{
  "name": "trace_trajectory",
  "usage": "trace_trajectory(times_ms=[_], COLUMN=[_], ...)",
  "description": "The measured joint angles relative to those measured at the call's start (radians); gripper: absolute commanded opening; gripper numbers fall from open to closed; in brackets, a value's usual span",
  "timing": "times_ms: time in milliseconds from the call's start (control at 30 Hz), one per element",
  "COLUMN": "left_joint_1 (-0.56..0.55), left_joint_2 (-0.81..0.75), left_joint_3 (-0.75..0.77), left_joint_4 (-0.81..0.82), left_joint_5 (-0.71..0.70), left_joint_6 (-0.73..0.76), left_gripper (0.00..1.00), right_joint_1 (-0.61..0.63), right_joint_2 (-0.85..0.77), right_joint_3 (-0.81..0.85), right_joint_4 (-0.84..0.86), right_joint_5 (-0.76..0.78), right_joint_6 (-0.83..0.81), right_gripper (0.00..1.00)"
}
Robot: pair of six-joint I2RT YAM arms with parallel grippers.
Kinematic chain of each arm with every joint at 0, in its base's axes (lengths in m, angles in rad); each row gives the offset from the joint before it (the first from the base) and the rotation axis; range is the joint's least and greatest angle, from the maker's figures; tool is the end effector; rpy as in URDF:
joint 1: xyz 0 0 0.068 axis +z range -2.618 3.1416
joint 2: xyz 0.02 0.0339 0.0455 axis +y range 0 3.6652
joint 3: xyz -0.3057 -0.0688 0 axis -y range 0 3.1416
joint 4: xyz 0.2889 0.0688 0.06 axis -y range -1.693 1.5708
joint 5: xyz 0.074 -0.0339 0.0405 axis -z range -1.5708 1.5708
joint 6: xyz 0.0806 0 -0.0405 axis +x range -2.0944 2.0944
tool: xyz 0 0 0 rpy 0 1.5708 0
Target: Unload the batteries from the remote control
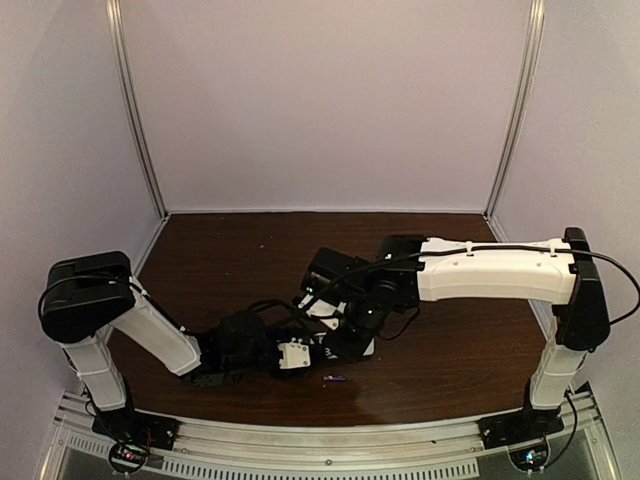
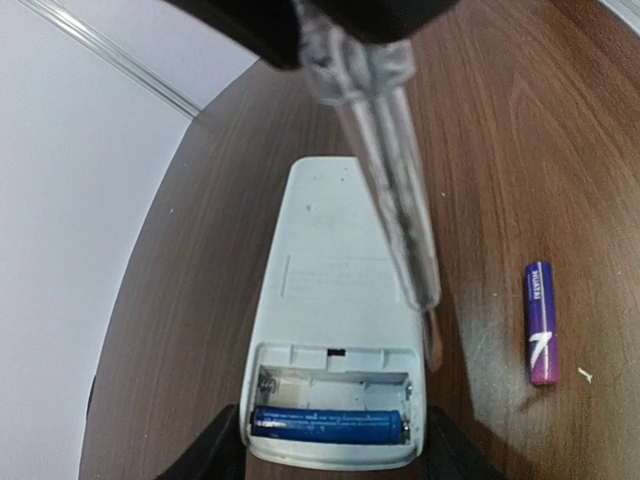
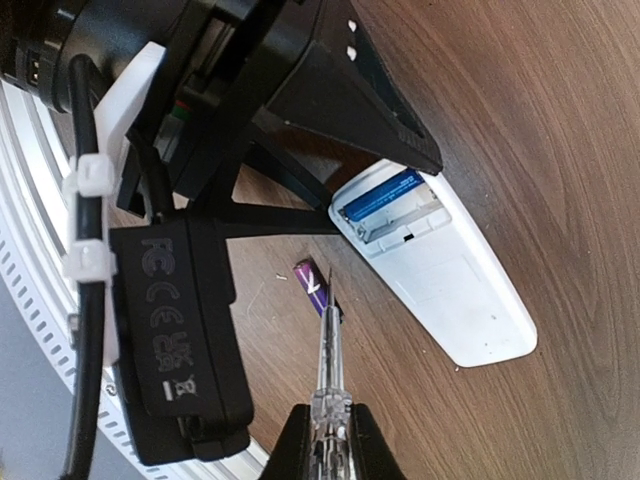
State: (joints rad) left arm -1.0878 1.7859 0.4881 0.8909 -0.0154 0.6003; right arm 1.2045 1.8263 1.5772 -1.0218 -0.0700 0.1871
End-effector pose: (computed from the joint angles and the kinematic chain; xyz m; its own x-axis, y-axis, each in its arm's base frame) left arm 0.1696 -0.3208 0.0889 0.3448 0.5586 -0.7543 0.8291 0.1955 0.5238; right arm 0.1515 0.4106 0.2487 -0.5108 -0.8136 -0.2778 -0.8587 0.4980 0.1206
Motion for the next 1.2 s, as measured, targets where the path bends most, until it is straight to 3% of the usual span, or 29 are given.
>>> trace_trajectory(times_ms=[233,500,867,1200], left_joint_1=[0.0,0.0,0.001,0.001], left_joint_2=[0.0,0.0,0.0,0.0], left_joint_3=[0.0,-0.006,-0.023,-0.037], left_joint_4=[0.008,0.047,0.082,0.108], left_joint_5=[-0.001,0.001,0.037,0.061], left_joint_6=[-0.001,-0.001,-0.001,0.0], left_gripper=[0.0,0.0,0.0,0.0], right_joint_1=[-0.011,-0.043,-0.06,-0.061], right_joint_2=[-0.028,-0.184,-0.433,-0.455], right_joint_3=[-0.027,-0.192,-0.531,-0.626], right_joint_4=[0.019,0.121,0.451,0.639], right_joint_5=[0.016,0.026,-0.004,-0.054], right_joint_6=[0.011,0.061,0.19,0.254], right_gripper=[0.0,0.0,0.0,0.0])
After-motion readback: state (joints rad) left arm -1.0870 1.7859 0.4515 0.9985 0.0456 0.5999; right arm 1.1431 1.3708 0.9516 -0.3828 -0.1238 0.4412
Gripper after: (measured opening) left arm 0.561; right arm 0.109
